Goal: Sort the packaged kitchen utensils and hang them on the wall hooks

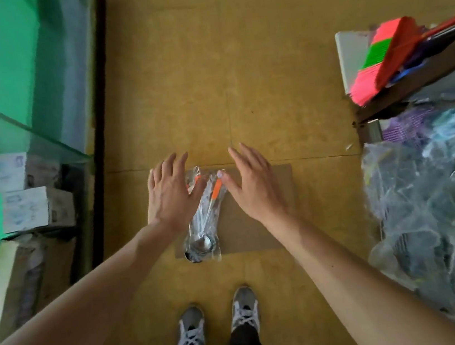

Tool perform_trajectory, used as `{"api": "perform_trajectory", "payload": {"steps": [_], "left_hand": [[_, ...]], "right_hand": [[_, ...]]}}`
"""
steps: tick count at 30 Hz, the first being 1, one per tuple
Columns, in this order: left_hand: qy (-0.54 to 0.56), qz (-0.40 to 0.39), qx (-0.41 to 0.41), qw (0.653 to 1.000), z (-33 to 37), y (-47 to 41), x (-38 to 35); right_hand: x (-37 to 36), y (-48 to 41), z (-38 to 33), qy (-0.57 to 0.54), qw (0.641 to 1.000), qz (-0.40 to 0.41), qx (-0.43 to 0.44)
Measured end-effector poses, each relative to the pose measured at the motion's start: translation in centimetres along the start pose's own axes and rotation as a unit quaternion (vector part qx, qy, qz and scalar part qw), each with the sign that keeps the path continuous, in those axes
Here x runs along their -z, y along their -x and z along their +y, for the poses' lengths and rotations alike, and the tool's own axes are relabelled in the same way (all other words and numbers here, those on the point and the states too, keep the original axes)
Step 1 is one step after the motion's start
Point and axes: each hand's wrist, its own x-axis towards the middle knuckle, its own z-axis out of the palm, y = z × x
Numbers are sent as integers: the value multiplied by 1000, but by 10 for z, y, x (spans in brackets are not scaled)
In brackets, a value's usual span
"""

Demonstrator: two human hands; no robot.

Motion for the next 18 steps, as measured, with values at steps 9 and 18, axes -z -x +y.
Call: {"api": "perform_trajectory", "payload": {"steps": [9, 18], "left_hand": [[9, -52, 43, 998, -67, 11, -127], [47, -138, 161, 976, -98, 31, -216]], "right_hand": [[-141, -10, 53, -7, 998, -60, 2], [-237, -15, 81, -86, 989, -60, -101]]}}
